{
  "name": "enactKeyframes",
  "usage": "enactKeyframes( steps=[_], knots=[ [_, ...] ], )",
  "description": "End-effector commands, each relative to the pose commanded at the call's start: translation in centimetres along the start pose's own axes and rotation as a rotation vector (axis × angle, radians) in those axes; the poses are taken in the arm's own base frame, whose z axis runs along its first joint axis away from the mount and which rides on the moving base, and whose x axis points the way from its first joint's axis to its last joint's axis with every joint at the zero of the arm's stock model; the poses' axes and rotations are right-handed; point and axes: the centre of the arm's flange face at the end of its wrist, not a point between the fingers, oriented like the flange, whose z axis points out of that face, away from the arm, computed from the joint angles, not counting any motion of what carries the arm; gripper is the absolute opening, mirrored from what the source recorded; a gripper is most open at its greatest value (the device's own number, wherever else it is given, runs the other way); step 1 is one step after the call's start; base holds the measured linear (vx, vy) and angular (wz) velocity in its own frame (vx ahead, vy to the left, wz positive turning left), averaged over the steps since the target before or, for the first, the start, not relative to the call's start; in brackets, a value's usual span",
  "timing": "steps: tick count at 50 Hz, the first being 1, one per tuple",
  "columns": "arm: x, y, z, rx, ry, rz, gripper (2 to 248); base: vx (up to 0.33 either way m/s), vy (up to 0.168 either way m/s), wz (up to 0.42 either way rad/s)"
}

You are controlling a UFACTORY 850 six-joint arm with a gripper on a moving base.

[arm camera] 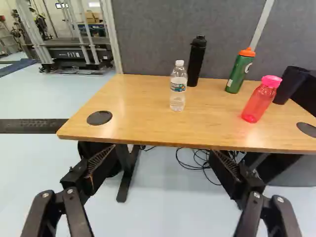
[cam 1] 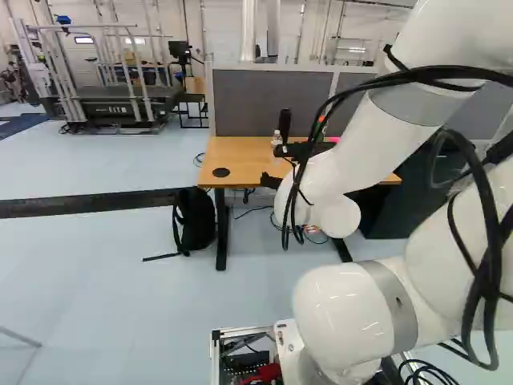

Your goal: Pick up the green bottle from the table

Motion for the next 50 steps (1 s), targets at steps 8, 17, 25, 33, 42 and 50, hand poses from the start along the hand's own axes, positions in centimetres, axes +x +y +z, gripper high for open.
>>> enactKeyframes(
  steps=[8,17,25,33,42,50],
  knots=[
    [0.0,0.0,0.0,0.0,0.0,0.0,247,0.185,-0.065,-0.332],
    [0.0,0.0,0.0,0.0,0.0,0.0,247,0.179,-0.066,-0.336],
    [0.0,0.0,0.0,0.0,0.0,0.0,247,0.175,-0.064,-0.336],
    [0.0,0.0,0.0,0.0,0.0,0.0,247,0.173,-0.067,-0.325],
    [0.0,0.0,0.0,0.0,0.0,0.0,247,0.178,-0.031,-0.172],
    [0.0,0.0,0.0,0.0,0.0,0.0,247,0.161,-0.002,-0.022]
  ],
)
